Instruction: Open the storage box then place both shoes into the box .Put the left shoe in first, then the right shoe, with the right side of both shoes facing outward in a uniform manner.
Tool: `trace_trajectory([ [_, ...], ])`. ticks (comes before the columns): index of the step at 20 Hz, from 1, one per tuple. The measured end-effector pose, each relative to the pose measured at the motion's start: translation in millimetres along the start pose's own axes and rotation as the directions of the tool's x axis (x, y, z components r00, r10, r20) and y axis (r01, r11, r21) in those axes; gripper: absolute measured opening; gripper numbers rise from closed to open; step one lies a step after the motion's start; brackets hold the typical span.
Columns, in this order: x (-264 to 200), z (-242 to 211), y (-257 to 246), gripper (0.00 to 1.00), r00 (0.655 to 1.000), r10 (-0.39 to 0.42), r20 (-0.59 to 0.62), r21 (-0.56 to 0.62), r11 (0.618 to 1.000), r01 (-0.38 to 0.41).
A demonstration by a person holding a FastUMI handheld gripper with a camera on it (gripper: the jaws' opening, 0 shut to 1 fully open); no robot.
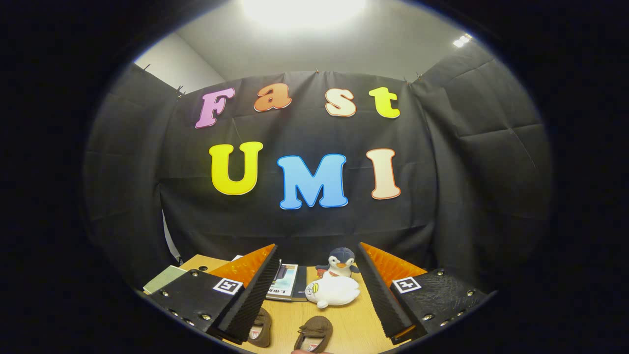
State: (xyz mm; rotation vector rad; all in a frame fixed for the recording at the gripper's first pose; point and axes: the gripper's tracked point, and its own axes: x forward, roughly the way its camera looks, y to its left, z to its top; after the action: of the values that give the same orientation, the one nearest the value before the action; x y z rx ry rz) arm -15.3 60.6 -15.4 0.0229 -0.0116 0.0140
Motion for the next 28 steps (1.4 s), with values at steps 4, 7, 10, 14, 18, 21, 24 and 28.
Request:
trace_trajectory([
  [4,11.9,-26.1,22.1,0.95,0.996,0.060,-0.060,0.030,0.998,-0.058],
  [7,24.4,-42.4,40.3,0.95,0.988,0.118,-0.104,0.083,0.990,-0.110],
  [10,40.6,-64.9,57.1,0.95,0.970,0.187,-0.157,0.122,0.978,-0.169],
  [14,61.9,-101.9,83.8,0.95,0.920,0.307,-0.243,0.210,0.943,-0.259],
  [18,75.4,-141.5,121.0,0.95,0.834,0.441,-0.330,0.320,0.884,-0.341],
  [21,76.4,-168.3,150.6,0.94,0.748,0.541,-0.383,0.418,0.824,-0.382],
  [24,70.8,-192.8,173.9,0.94,0.664,0.619,-0.418,0.491,0.770,-0.408],
  [28,64.5,-220.1,208.7,0.94,0.540,0.719,-0.436,0.592,0.682,-0.430],
])
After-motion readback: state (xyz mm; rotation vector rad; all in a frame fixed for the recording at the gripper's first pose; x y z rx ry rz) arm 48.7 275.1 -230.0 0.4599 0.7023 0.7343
